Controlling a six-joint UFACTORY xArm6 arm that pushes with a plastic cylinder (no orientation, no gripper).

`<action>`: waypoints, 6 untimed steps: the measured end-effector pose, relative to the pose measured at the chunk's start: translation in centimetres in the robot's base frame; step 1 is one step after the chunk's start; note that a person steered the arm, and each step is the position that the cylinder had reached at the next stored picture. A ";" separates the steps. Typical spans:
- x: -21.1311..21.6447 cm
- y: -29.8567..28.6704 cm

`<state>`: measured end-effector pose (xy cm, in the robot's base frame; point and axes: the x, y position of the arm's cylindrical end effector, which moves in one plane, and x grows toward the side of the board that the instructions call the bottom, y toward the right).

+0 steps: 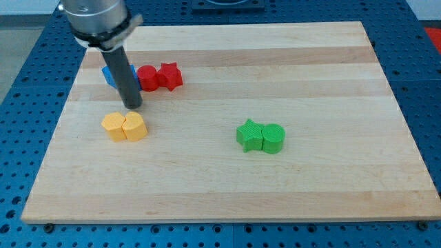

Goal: Move the green star towards up

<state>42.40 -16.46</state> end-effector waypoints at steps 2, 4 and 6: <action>8.7 5.0; 12.6 14.1; 9.2 17.8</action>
